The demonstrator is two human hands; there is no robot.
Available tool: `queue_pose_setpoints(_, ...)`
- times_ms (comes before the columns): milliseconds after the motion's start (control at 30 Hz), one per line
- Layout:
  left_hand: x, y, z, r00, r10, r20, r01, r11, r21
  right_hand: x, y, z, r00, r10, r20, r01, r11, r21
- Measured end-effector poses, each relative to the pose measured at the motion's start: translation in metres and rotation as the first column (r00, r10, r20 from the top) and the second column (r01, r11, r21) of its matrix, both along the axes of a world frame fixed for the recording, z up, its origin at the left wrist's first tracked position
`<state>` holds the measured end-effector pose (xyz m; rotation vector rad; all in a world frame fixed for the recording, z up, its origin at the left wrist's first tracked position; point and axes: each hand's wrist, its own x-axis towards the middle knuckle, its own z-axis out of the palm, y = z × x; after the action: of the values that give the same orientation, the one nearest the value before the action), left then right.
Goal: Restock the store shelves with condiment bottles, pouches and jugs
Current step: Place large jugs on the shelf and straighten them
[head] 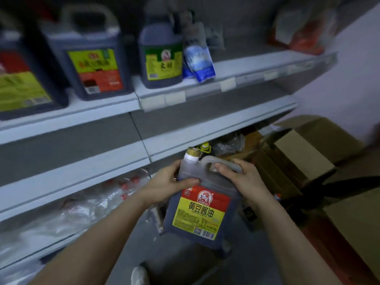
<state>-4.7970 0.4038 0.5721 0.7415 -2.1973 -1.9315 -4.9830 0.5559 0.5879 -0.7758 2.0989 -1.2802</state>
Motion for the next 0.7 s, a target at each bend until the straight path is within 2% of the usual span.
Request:
queue_pose_setpoints(167,0.045,-0.037,0.053,0.989,0.128,-0.076,-0.137,0.983,-0.121,0.029,-0.058,0.063,0.979,0.14,-0.148,-0.148,0.988,-0.042)
queue_pose_setpoints(367,0.092,-0.083,0.106,0.961,0.232,-0.151,-0.261,0.939,-0.221,0.064,-0.124,0.119,0.953,0.195,-0.233,-0.228,0.966,-0.124)
queue_pose_setpoints(700,0.162,-0.138,0.144,0.909,0.358,-0.215,-0.398,0.898,-0.188,0.126,-0.207,0.162,0.921,0.277,-0.275,-0.328,0.931,-0.161)
